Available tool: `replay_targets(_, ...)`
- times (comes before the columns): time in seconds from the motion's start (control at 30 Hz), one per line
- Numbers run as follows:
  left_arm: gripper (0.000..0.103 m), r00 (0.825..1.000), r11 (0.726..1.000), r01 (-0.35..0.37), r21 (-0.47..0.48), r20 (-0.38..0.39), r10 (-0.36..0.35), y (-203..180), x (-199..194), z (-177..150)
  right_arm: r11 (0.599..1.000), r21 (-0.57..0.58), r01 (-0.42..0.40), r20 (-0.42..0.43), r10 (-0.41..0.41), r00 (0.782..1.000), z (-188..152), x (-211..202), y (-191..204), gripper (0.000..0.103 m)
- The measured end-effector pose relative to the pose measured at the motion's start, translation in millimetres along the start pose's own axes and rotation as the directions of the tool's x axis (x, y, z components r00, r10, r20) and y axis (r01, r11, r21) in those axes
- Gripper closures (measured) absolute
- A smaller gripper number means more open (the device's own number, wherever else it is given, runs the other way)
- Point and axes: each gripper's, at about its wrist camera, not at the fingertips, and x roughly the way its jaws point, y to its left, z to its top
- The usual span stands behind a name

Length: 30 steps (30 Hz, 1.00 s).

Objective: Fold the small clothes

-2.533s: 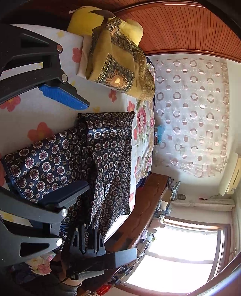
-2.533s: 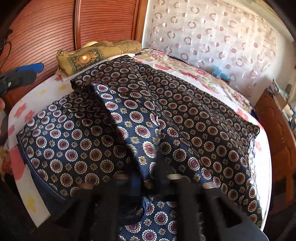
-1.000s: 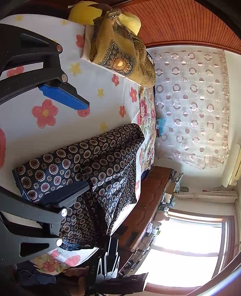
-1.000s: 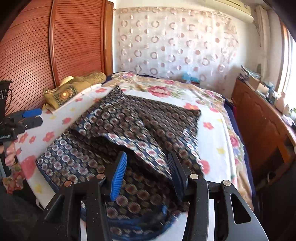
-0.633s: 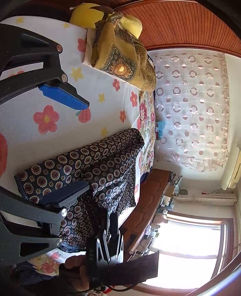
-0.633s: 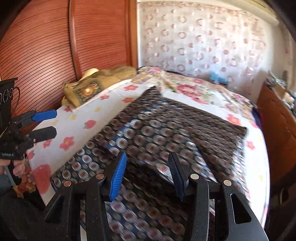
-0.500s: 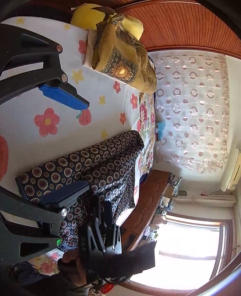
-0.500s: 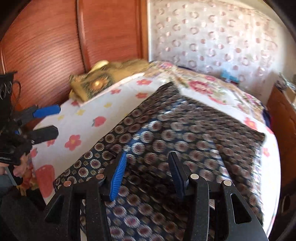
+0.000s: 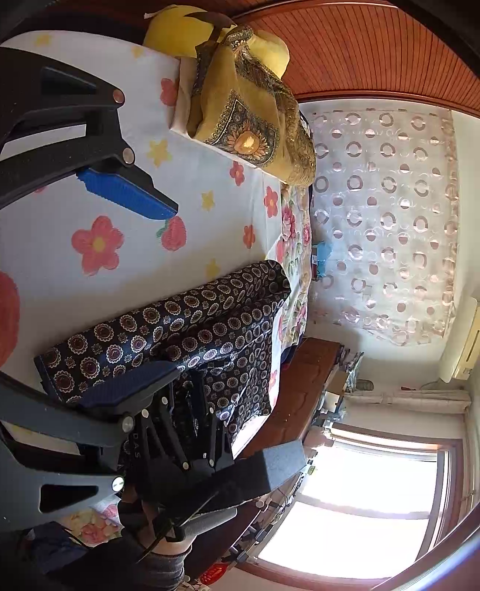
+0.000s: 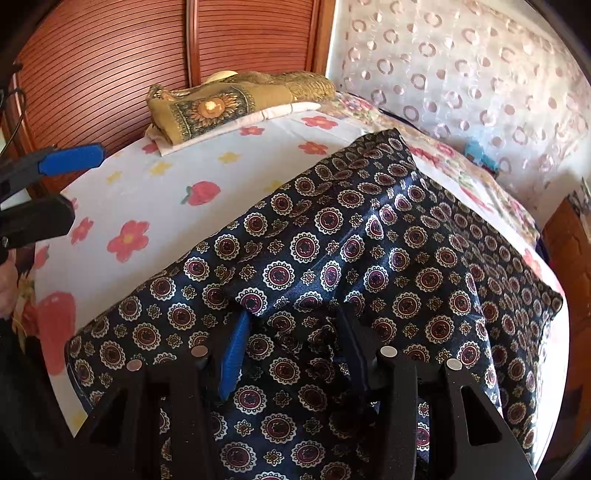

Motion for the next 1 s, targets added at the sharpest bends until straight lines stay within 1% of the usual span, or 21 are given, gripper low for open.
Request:
replay_targets(0.07, 0.023, 1.0, 1.0, -0.001, 0.0, 0.0, 0.001, -0.4, 0.1, -0.2, 1.0, -0.001, -0.011, 0.002, 0.011, 1.0, -2.0, -1.9, -0.3, 0.055)
replay_targets(0.1, 0.023, 1.0, 1.0, -0.001, 0.0, 0.0, 0.001, -0.7, 0.0, -0.2, 1.0, -0.001, -0.015, 0.003, 0.015, 1.0, -3.4, -1.4, 1.7, 0.062)
replay_targets(0.13, 0.023, 1.0, 1.0, -0.001, 0.001, 0.0, 0.001, -0.3, 0.0, -0.2, 1.0, -0.002, -0.011, 0.005, 0.011, 1.0, -4.6, -3.2, 0.8, 0.074)
replay_targets(0.17, 0.023, 1.0, 1.0, 0.0, 0.002, 0.0, 0.0, -1.2, -0.5, -0.3, 1.0, -0.003, 0.005, 0.005, -0.005, 1.0, -5.3, -4.6, -0.5, 0.081)
replay_targets(0.2, 0.023, 1.0, 1.0, 0.0, 0.003, -0.001, 0.0, -1.3, -0.1, -0.5, 1.0, 0.0, 0.021, 0.006, -0.021, 1.0, -5.7, -6.2, -3.0, 0.096)
replay_targets(0.37, 0.023, 1.0, 1.0, 0.005, 0.01, -0.012, -0.005, -3.8, 4.2, -1.9, 0.997, 0.059, 0.059, 0.051, -0.062, 0.997, -4.2, -23.3, -27.1, 0.097)
replay_targets(0.5, 0.023, 0.999, 1.0, 0.015, 0.014, -0.028, -0.015, -6.9, 10.4, -4.1, 0.984, 0.139, 0.111, 0.098, -0.125, 0.987, 2.8, -41.7, -63.5, 0.097)
replay_targets(0.53, 0.023, 0.999, 1.0, 0.018, 0.015, -0.032, -0.018, -7.4, 11.5, -4.6, 0.978, 0.157, 0.138, 0.105, -0.156, 0.982, 5.9, -45.9, -74.8, 0.097)
replay_targets(0.63, 0.023, 0.999, 1.0, 0.024, 0.018, -0.037, -0.023, -9.7, 13.7, -5.9, 0.961, 0.201, 0.192, 0.105, -0.216, 0.971, 12.9, -52.0, -106.8, 0.097)
replay_targets(0.73, 0.023, 0.999, 0.999, 0.028, 0.023, -0.042, -0.027, -11.2, 14.2, -7.0, 0.935, 0.257, 0.243, 0.086, -0.272, 0.958, 19.1, -50.5, -139.2, 0.097)
replay_targets(0.8, 0.023, 0.998, 0.999, 0.031, 0.024, -0.046, -0.03, -11.6, 14.8, -7.5, 0.91, 0.31, 0.276, 0.07, -0.312, 0.948, 21.6, -46.7, -160.2, 0.097)
replay_targets(0.87, 0.023, 0.998, 0.999, 0.033, 0.024, -0.05, -0.031, -10.7, 14.7, -8.4, 0.874, 0.383, 0.299, 0.053, -0.344, 0.938, 22.3, -41.3, -180.7, 0.097)
replay_targets(0.9, 0.023, 0.998, 0.999, 0.032, 0.024, -0.05, -0.03, -10.8, 14.2, -9.0, 0.846, 0.423, 0.325, 0.037, -0.375, 0.926, 21.0, -39.1, -190.2, 0.097)
replay_targets(0.93, 0.023, 0.998, 0.999, 0.032, 0.025, -0.048, -0.03, -10.9, 13.9, -9.4, 0.812, 0.459, 0.359, 0.014, -0.411, 0.911, 20.3, -37.0, -197.0, 0.093)
replay_targets(0.97, 0.023, 0.998, 0.999, 0.035, 0.027, -0.047, -0.033, -11.2, 13.6, -10.0, 0.782, 0.492, 0.383, -0.014, -0.433, 0.901, 18.7, -33.9, -203.2, 0.089)
replay_targets(1.0, 0.023, 0.998, 0.999, 0.037, 0.029, -0.049, -0.035, -11.9, 13.7, -10.4, 0.773, 0.511, 0.376, -0.025, -0.424, 0.905, 17.1, -31.4, -207.6, 0.086)
